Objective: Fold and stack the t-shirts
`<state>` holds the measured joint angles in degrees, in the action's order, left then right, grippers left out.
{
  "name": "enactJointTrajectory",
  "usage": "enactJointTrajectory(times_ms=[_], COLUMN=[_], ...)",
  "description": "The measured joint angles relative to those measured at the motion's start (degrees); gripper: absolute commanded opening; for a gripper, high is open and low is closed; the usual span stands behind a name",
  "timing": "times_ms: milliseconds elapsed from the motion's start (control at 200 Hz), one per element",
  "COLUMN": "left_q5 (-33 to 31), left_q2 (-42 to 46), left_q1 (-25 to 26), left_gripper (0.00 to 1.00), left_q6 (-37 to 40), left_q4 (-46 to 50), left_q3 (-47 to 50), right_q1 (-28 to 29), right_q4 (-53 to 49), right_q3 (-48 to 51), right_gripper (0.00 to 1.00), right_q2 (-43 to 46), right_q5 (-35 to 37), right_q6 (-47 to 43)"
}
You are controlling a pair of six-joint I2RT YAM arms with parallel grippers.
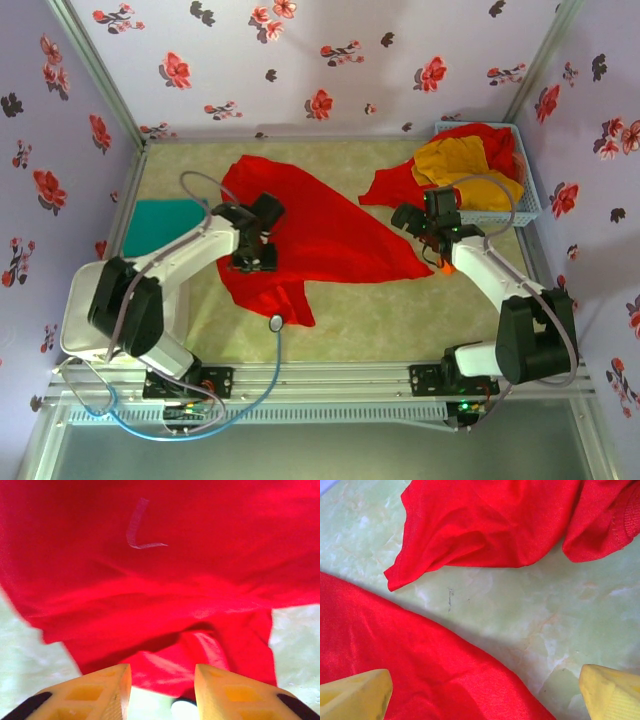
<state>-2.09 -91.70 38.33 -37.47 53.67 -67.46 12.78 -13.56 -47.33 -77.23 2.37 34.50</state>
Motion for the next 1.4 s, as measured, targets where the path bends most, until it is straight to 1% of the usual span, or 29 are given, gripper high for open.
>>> enactJointTrajectory(times_ms=[130, 225, 330, 485, 670, 835, 905, 965, 985, 1025, 1055, 1105, 1210, 1340, 1400], left_q5=[0.7, 0.6, 0.6, 0.6, 0.5, 0.5, 0.1, -0.3, -0.4, -0.8, -1.0, -1.7, -2.7, -3.3, -3.3], left_q2=[-7.7, -11.7, -12.8, -13.1, -13.3, -13.3, -13.3, -13.2, -13.2, -13.2, -13.2, -13.2, -13.2, -13.2, -13.2], left_q1=[3.9, 4.6, 4.7, 5.1, 6.2, 6.6, 6.6, 6.6, 6.6, 6.6, 6.6, 6.6, 6.6, 6.6, 6.6], left_gripper=[0.38, 0.38, 0.37, 0.27, 0.18, 0.04, 0.01, 0.02, 0.06, 0.16, 0.20, 0.24, 0.27, 0.28, 0.30], left_q6=[-2.6, -3.7, -4.5, -5.7, -6.4, -7.4, -7.5, -7.6, -7.6, -7.6, -7.6, -7.8, -7.5, -7.5, -7.5], left_q4=[-3.4, -4.6, -5.0, -5.1, -5.2, -5.0, -5.0, -4.7, -4.6, -4.3, -4.0, -3.5, -2.0, -1.6, -1.6], left_q3=[-0.1, -0.2, -0.4, -1.5, -1.7, -1.7, -1.7, -1.7, -1.7, -1.7, -1.7, -1.7, -1.9, -1.9, -1.9], right_q1=[0.0, 0.0, 0.0, 0.0, 0.0, 0.0, 0.0, 0.0, 0.0, 0.0, 0.0, 0.0, 0.0, 0.0, 0.0], right_q4=[0.0, 0.0, 0.0, 0.1, 0.2, 0.2, 0.3, 0.4, 0.4, 0.4, 0.4, 0.4, 0.5, 1.0, 1.3], right_q3=[0.0, 0.0, 0.0, 0.0, 0.0, 0.0, 0.0, 0.0, 0.0, 0.0, 0.0, 0.0, 0.0, 0.0, 0.0], right_gripper=[0.95, 0.95, 0.95, 0.95, 0.95, 0.95, 0.95, 0.95, 0.95, 0.95, 0.95, 0.95, 0.95, 0.95, 0.95], right_q2=[-1.3, -2.7, -3.1, -3.1, -3.1, -3.2, -3.5, -4.1, -4.3, -4.7, -5.0, -5.3, -5.7, -5.8, -5.8], right_q5=[-0.3, -0.9, -1.3, -1.3, -1.3, -1.5, -1.6, -1.8, -2.0, -2.2, -2.4, -2.4, -2.6, -2.6, -2.6], right_q6=[0.0, 0.0, 0.0, 0.0, 0.0, 0.0, 0.0, 0.0, 0.0, 0.0, 0.0, 0.0, 0.0, 0.0, 0.0])
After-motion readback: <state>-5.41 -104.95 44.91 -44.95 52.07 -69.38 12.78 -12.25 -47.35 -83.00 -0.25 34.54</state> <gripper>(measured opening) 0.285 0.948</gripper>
